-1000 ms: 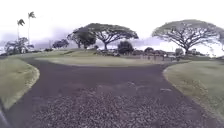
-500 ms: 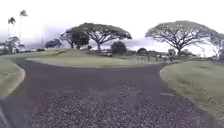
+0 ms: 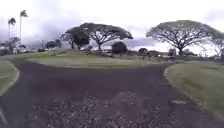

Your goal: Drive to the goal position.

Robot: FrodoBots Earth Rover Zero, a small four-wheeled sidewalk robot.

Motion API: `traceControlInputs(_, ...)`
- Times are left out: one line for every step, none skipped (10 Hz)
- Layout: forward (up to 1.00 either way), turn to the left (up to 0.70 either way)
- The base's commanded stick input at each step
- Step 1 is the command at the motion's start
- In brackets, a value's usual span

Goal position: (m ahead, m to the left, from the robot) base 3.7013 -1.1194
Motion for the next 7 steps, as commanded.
traceControlInputs(0.7, 0.0)
traceControlInputs(0.7, 0.0)
traceControlInputs(0.7, 0.0)
traceControlInputs(0.7, -0.1)
traceControlInputs(0.7, -0.22)
traceControlInputs(0.7, -0.33)
traceControlInputs(0.7, -0.35)
